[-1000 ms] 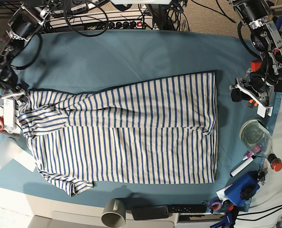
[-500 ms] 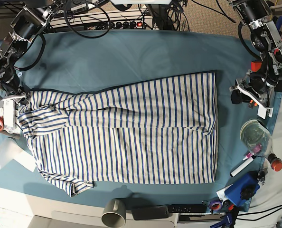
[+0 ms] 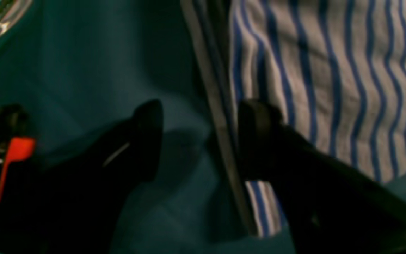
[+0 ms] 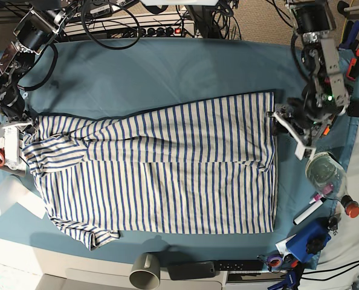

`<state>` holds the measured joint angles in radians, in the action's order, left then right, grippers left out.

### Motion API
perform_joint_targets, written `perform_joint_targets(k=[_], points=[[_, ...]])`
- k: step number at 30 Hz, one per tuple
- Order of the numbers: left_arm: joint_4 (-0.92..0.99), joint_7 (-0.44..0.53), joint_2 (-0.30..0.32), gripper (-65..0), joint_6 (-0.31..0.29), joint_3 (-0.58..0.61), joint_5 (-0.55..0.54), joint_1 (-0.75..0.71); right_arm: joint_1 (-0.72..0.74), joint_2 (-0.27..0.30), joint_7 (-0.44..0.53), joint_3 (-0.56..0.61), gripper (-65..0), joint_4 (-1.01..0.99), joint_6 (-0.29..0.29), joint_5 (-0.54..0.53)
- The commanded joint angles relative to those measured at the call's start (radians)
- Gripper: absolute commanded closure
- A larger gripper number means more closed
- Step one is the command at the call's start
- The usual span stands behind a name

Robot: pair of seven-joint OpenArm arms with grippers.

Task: Fold the T-shirt properly
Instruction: 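Regrasp the folded edge with both grippers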

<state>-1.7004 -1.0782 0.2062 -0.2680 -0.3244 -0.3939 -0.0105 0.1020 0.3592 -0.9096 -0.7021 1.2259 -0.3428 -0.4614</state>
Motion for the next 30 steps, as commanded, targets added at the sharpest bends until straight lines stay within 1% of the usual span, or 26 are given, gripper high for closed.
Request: perform_joint_targets(k=[1, 2, 4, 6, 8, 10, 15, 19, 24, 26, 29, 30], points=[[-0.016, -0.016, 0.012, -34.7, 0.010, 0.003, -0.012, 0.025, 0.017, 0.021, 0.013, -0.005, -24.6, 0.016, -0.005, 0.006], [-0.016, -0.038, 0.010, -34.7, 0.009, 0.002, -0.014, 0.032, 0.017, 0.021, 0.013, -0.005, -24.6, 0.016, -0.005, 0.024], [-0.016, -0.043, 0.010, -34.7, 0.009, 0.000, -0.036, 0.031, 0.016, 0.021, 0.012, -0.005, -24.6, 0.016, -0.005, 0.056], [-0.016, -0.052, 0.010, -34.7, 0.009, 0.001, -0.057, 0.023, 0.017, 0.021, 0.012, -0.005, -24.6, 0.016, -0.005, 0.066], [-0.014, -0.050, 0.010, -34.6, 0.008, 0.001, -0.087, 0.014, 0.017, 0.020, 0.013, -0.005, -24.6, 0.016, -0.005, 0.065], [-0.013, -0.043, 0.009, -34.6, -0.005, 0.001, -0.119, 0.007, 0.017, 0.020, 0.019, -0.005, -24.6, 0.016, -0.005, 0.061], [0.043, -0.007, -0.006, -34.6, -0.003, 0.001, -0.136, 0.016, 0.017, 0.020, 0.020, -0.005, -24.6, 0.016, -0.005, 0.059], [0.122, -0.029, -0.012, -34.6, -0.021, 0.001, -0.188, 0.051, 0.017, 0.020, 0.020, -0.005, -24.6, 0.016, -0.005, 0.059], [0.165, -0.035, -0.012, -34.6, -0.021, 0.001, -0.192, 0.089, 0.017, 0.021, 0.047, -0.005, -24.6, 0.016, -0.005, 0.058], [0.165, -0.053, -0.012, -34.6, -0.021, 0.001, -0.199, 0.091, 0.017, 0.020, 0.065, -0.004, -24.6, 0.016, -0.005, 0.057], [0.165, -0.059, -0.012, -34.6, -0.021, 0.002, -0.210, 0.087, 0.017, 0.021, 0.068, -0.004, -24.6, 0.016, -0.008, 0.021], [0.165, -0.058, -0.012, -34.5, -0.021, 0.002, -0.211, 0.085, 0.017, 0.020, 0.068, -0.004, -24.6, 0.016, -0.024, 0.006]])
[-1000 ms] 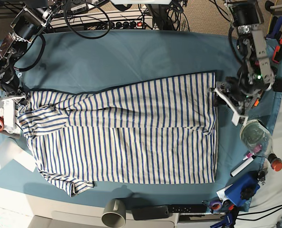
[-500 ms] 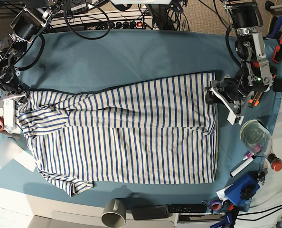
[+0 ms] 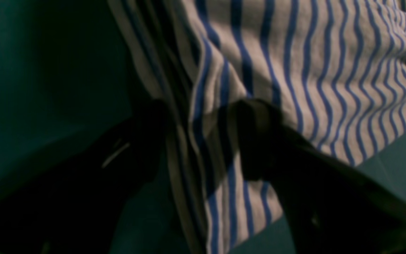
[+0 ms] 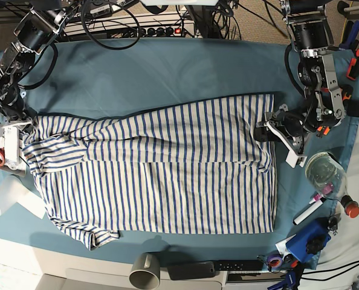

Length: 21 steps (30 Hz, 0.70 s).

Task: Fold the T-shirt properly
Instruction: 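Regrasp the folded edge with both grippers, then pull the folded edge back outward to flatten the shirt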

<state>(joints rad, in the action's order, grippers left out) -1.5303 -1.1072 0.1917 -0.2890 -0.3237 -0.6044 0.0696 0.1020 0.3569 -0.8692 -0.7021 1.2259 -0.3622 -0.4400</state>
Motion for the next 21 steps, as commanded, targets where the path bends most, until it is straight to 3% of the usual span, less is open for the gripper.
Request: perform_joint_targets(k=[1, 3, 11, 13, 16, 21], points=[[-0.005, -0.029, 0.002, -34.6, 0.000, 0.001, 0.000, 0.005, 0.017, 0.023, 0.026, -0.004, -24.6, 0.016, -0.029, -0.028], [-0.005, -0.028, 0.002, -34.5, 0.000, 0.001, 0.001, 0.005, 0.018, 0.023, 0.024, -0.004, -24.6, 0.016, -0.072, -0.050], [-0.005, -0.026, 0.002, -32.9, 0.000, 0.001, -0.002, 0.005, 0.017, 0.022, 0.072, -0.004, -23.9, 0.016, -0.056, -0.048], [-0.005, -0.028, 0.002, -23.1, 0.000, 0.001, -0.002, 0.005, 0.017, 0.023, 0.077, -0.004, -15.0, 0.016, -0.034, -0.048], [-0.005, -0.030, 0.002, -0.6, -0.001, 0.001, -0.002, 0.005, 0.017, 0.023, 0.075, -0.004, 0.0, 0.016, -0.022, -0.037], [-0.005, -0.053, 0.002, 0.0, -0.035, 0.001, -0.002, 0.005, 0.017, 0.024, 0.039, -0.004, 0.0, 0.016, -0.022, -0.027]])
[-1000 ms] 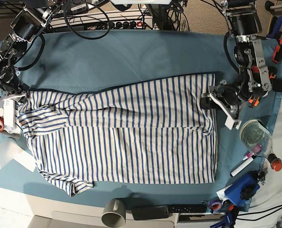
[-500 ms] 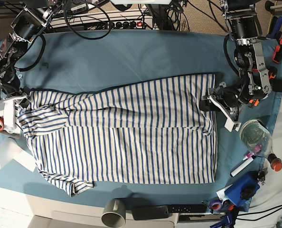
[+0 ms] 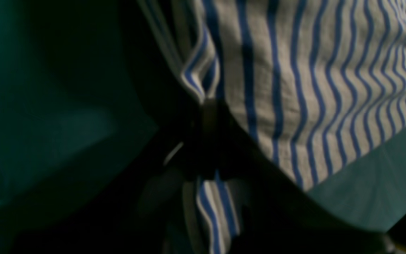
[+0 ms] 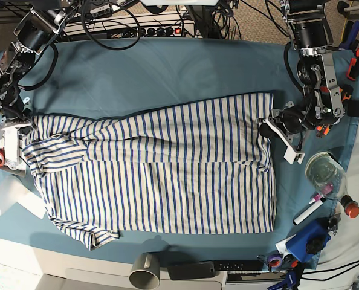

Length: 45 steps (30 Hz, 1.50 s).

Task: Fold the T-shirt properly
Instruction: 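Pull the folded edge back outward to flatten the shirt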

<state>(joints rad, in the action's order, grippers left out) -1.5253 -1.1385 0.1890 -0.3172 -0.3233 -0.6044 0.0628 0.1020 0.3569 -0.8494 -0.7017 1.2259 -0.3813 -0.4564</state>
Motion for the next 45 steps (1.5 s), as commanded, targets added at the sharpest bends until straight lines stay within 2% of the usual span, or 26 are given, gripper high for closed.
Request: perform_joint_targets(k=[1, 6, 10, 15, 22, 28, 34, 39, 45], points=[[-0.010, -0.032, 0.005, 0.0, -0.010, 0.000, -0.002, 0.012, 0.017, 0.024, 0.003, -0.004, 0.0, 0.016, -0.003, -0.011], [-0.011, -0.051, 0.006, 0.0, -0.010, 0.000, -0.003, 0.002, 0.016, 0.028, -0.039, -0.008, 0.0, 0.018, -0.007, -0.011], [-0.020, -0.063, 0.008, 0.0, -0.010, 0.000, -0.010, 0.001, 0.014, 0.031, -0.084, -0.014, 0.0, 0.069, -0.051, -0.026], [-0.037, -0.079, 0.008, 0.0, -0.010, 0.000, -0.020, 0.001, 0.014, 0.031, -0.198, -0.014, 0.0, 0.235, -0.049, -0.024], [-0.045, -0.100, 0.013, 0.0, -0.010, -0.014, -0.018, -0.011, -0.045, 0.022, -0.224, -0.014, 0.0, 0.266, -0.033, -0.026], [-0.116, -0.095, 0.014, 0.0, -0.022, -0.087, -0.022, -0.080, -0.136, 0.024, -0.238, -0.033, 0.0, 0.267, -0.031, -0.097], [-0.167, -0.085, 0.014, 0.0, -0.043, -0.134, -0.063, -0.157, -0.158, 0.023, -0.301, -0.109, 0.0, 0.269, -0.035, -0.169], [-0.217, -0.085, 0.058, 0.0, -0.047, -0.134, -0.076, -0.194, -0.161, 0.024, -0.365, -0.173, 0.0, 0.317, -0.067, -0.169], [-0.273, -0.080, 0.120, 0.0, -0.047, -0.134, -0.062, -0.267, -0.240, 0.028, -0.379, -0.182, 0.0, 0.371, -0.068, -0.184]])
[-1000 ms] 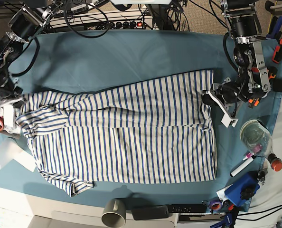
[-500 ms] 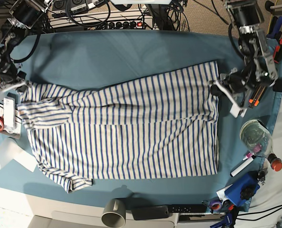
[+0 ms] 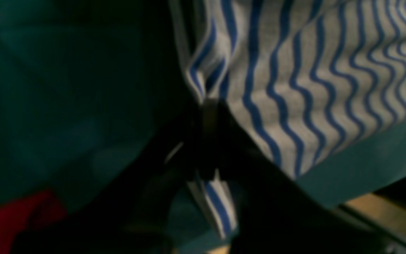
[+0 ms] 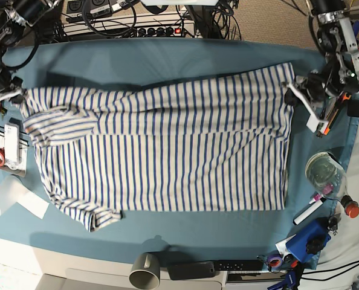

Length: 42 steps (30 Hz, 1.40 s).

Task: Fold the T-shirt properly
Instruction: 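Pull the folded edge back outward to flatten the shirt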

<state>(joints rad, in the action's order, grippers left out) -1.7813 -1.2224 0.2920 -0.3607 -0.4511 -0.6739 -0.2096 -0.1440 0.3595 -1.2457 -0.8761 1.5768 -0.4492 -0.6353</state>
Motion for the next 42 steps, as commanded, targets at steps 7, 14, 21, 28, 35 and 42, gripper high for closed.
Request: perform_joint_targets(k=[7, 14, 21, 28, 35, 42], points=[[-0.024, -0.013, 0.021, 0.0, -0.003, -0.010, -0.001, -0.049, -0.055, 0.026, -0.012, -0.010, 0.0, 0.020, 0.001, -0.005], [-0.103, -0.001, 0.021, 0.0, -0.004, -0.109, -0.002, -0.121, -0.064, 0.026, -0.039, -0.010, 0.0, 0.020, 0.001, 0.000], [-0.123, 0.016, 0.021, 0.0, -0.039, -0.193, -0.073, -0.161, -0.064, 0.026, -0.055, -0.010, 0.0, 0.020, 0.001, 0.001], [-0.123, 0.019, 0.021, 0.0, -0.086, -0.193, -0.143, -0.161, -0.064, 0.026, -0.053, -0.010, 0.0, 0.020, 0.001, 0.034], [-0.123, 0.072, 0.021, 0.0, -0.086, -0.193, -0.142, -0.158, -0.064, 0.026, -0.058, -0.010, 0.0, 0.020, 0.001, 0.034], [-0.123, 0.110, 0.021, -15.1, -0.086, -0.193, -0.141, -0.153, -0.063, 0.027, -0.059, -0.010, 0.0, 0.020, -0.047, 0.029]])
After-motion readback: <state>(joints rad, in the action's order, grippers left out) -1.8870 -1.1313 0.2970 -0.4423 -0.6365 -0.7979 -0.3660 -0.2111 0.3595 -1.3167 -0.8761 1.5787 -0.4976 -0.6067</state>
